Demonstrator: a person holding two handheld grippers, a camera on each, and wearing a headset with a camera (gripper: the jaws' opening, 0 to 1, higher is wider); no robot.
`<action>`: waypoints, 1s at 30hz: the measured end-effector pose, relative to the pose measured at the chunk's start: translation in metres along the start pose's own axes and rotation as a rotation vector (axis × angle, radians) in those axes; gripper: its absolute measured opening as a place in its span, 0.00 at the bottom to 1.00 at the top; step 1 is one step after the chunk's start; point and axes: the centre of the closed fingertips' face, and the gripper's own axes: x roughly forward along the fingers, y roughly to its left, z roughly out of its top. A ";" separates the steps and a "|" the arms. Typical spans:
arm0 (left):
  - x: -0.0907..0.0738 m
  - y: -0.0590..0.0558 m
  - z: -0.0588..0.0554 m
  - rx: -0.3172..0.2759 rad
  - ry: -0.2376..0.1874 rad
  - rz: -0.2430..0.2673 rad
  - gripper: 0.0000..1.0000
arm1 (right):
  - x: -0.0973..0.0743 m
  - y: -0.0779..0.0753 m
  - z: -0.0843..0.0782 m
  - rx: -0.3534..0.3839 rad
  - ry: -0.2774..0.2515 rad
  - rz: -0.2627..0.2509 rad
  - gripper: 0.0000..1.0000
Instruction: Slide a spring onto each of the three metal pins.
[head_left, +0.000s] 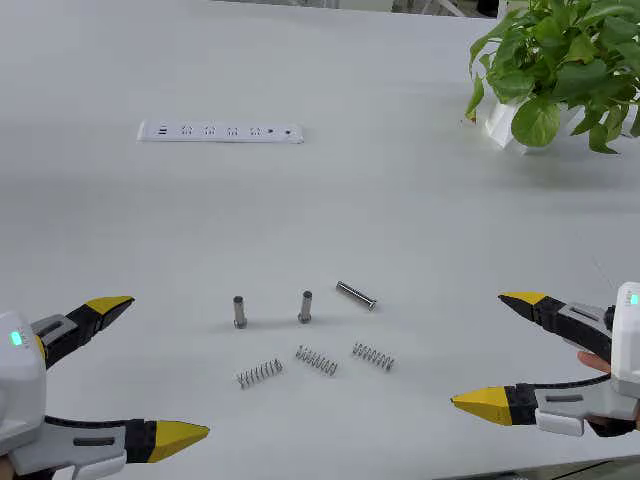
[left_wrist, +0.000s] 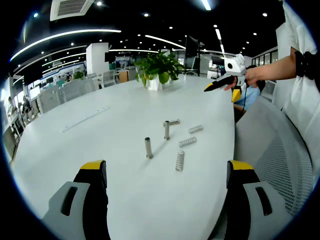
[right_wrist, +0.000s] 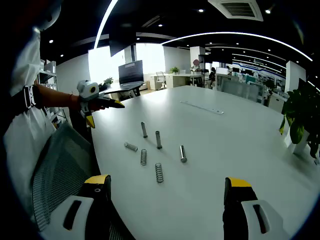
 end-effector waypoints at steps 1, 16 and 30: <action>0.000 0.000 0.000 -0.002 0.000 0.000 0.99 | 0.000 0.000 0.000 0.001 0.000 0.001 0.94; 0.000 -0.001 -0.002 -0.010 -0.002 0.000 0.99 | 0.001 0.004 -0.001 0.005 0.005 0.008 0.93; 0.001 -0.002 -0.002 -0.009 -0.002 -0.005 0.99 | 0.002 0.004 -0.001 0.004 0.010 0.013 0.93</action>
